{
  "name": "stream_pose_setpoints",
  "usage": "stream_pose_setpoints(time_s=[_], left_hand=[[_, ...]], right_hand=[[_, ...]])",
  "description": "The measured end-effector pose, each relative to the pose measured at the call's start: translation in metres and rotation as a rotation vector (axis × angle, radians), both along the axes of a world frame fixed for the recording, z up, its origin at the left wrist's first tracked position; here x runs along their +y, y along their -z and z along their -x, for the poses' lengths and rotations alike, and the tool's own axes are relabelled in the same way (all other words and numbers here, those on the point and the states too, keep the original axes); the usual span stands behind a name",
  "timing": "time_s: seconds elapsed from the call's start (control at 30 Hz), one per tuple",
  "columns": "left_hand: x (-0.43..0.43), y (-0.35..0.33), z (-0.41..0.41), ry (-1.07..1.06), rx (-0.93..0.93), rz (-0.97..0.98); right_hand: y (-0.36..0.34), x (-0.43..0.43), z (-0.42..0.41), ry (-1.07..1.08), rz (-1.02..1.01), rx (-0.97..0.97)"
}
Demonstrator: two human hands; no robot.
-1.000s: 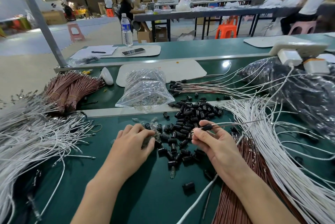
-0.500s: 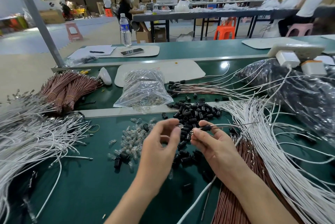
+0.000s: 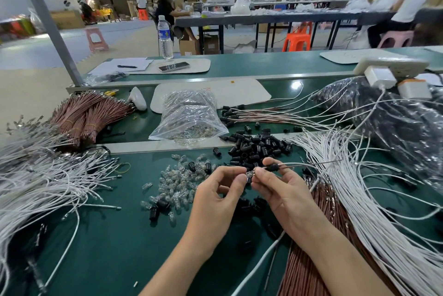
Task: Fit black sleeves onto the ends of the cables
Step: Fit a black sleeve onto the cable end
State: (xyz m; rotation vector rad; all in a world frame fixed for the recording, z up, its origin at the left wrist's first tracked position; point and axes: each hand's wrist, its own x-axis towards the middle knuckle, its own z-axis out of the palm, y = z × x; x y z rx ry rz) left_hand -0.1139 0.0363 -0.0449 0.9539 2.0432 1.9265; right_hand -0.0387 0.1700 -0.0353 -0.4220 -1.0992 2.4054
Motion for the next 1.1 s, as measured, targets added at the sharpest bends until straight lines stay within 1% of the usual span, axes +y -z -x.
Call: stream_pose_setpoints(time_s=[0.23,0.47,0.7,0.83,0.97,1.1], left_hand=[[0.0005,0.0000,-0.0001,0.004,-0.012,-0.013],[0.0007,-0.0001,-0.0005,0.000,0.028,-0.003],[-0.0007,0.0002,0.0011,0.000,0.015,-0.010],[0.0000,0.0022,0.0022,0.004,-0.009,-0.023],[0.0004,0.0024,0.0010,0.030,-0.054,-0.061],[0.0007,0.0039,-0.0001,0.031,-0.059,-0.081]], right_hand=[[0.0000,0.0004,-0.0003,-0.003,-0.016,0.004],[0.0007,0.0007,-0.0003,0.004,-0.002,0.014],[0.0022,-0.0007,-0.0012,0.000,-0.020,0.014],[0.0015,-0.0019,-0.0004,0.001,-0.069,0.009],[0.0028,-0.0042,0.0009,-0.015,-0.055,0.029],[0.0039,-0.0062,0.0006,-0.031,-0.070,0.038]])
